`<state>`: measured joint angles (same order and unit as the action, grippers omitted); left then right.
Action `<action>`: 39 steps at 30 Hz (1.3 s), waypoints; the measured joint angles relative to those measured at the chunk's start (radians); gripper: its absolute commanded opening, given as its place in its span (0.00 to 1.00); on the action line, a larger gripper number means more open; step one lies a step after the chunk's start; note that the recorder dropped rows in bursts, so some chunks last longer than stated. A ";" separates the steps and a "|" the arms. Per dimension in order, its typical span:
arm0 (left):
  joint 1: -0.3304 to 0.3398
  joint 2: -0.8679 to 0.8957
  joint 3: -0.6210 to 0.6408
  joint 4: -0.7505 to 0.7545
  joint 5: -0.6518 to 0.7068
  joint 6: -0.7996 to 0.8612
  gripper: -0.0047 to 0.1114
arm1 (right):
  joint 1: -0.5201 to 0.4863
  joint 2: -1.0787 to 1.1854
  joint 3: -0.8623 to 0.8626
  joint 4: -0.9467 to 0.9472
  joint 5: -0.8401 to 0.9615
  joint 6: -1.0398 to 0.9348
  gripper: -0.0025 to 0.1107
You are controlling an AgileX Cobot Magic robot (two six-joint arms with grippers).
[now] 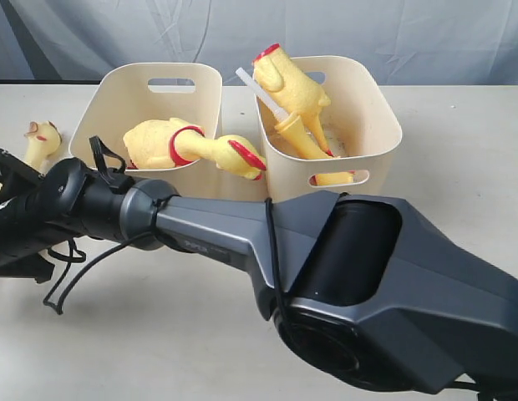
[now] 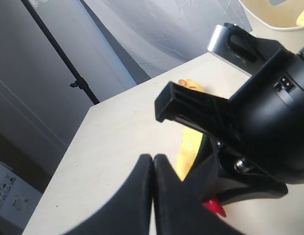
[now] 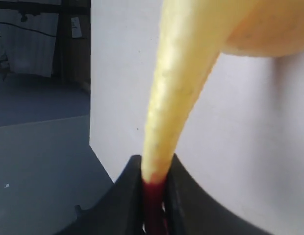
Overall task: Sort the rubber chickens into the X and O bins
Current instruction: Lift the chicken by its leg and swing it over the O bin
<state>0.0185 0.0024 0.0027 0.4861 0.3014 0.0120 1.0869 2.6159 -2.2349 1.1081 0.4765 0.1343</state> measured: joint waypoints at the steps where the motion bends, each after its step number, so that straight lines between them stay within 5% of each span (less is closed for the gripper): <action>1: 0.000 0.000 0.000 0.000 -0.002 0.000 0.04 | 0.000 -0.007 0.000 0.000 -0.002 -0.014 0.01; 14: 0.000 0.000 0.000 0.000 -0.188 0.000 0.04 | -0.012 -0.144 0.000 -0.055 0.018 -0.165 0.01; 39: 0.000 0.000 0.000 0.000 -0.198 0.000 0.04 | -0.132 -0.442 0.000 -0.116 0.135 -0.235 0.01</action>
<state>0.0185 0.0024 0.0027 0.4861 0.1035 0.0120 0.9548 2.1743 -2.2349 0.9920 0.6114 -0.1004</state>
